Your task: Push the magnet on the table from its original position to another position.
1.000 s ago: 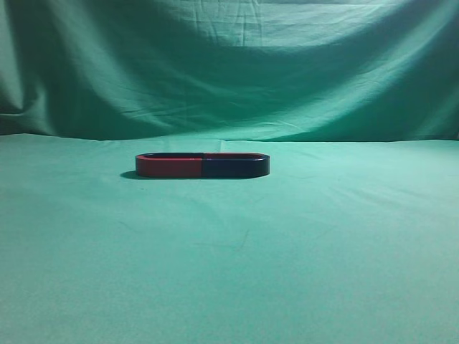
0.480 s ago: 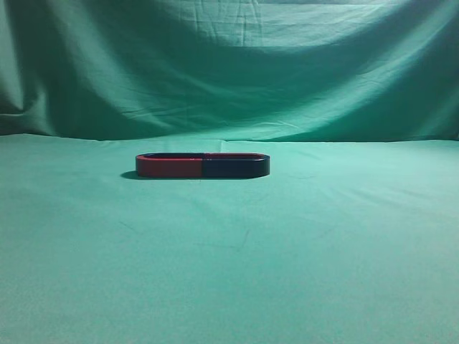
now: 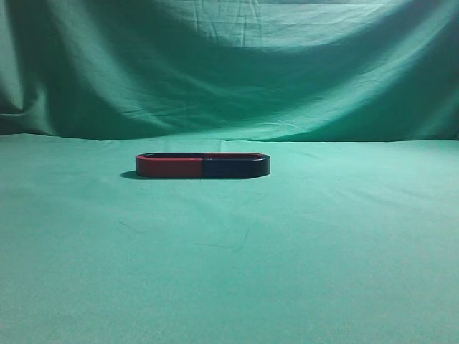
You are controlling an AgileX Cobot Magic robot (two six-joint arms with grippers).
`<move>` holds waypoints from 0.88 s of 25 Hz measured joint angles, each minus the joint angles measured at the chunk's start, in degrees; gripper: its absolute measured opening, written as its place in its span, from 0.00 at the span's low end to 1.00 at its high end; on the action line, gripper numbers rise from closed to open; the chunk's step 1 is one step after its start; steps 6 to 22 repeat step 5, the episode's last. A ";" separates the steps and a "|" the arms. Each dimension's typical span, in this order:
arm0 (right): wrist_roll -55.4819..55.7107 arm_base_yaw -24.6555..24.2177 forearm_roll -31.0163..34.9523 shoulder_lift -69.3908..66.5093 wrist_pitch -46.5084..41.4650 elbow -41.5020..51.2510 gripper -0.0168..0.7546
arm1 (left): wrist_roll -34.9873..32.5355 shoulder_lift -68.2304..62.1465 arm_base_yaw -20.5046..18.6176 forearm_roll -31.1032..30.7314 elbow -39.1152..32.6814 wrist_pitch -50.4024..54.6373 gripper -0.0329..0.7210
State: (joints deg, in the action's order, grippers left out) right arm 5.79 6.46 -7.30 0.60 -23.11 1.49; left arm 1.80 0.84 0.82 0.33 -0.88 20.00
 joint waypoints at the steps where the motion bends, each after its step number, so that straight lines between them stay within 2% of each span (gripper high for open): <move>1: 0.00 0.00 0.00 0.04 0.00 0.00 0.02 | 0.00 0.00 0.00 0.00 0.00 0.00 0.54; 22: 0.00 0.00 -0.13 0.13 -0.24 0.00 0.02 | 0.00 0.00 0.00 0.00 0.00 0.00 0.54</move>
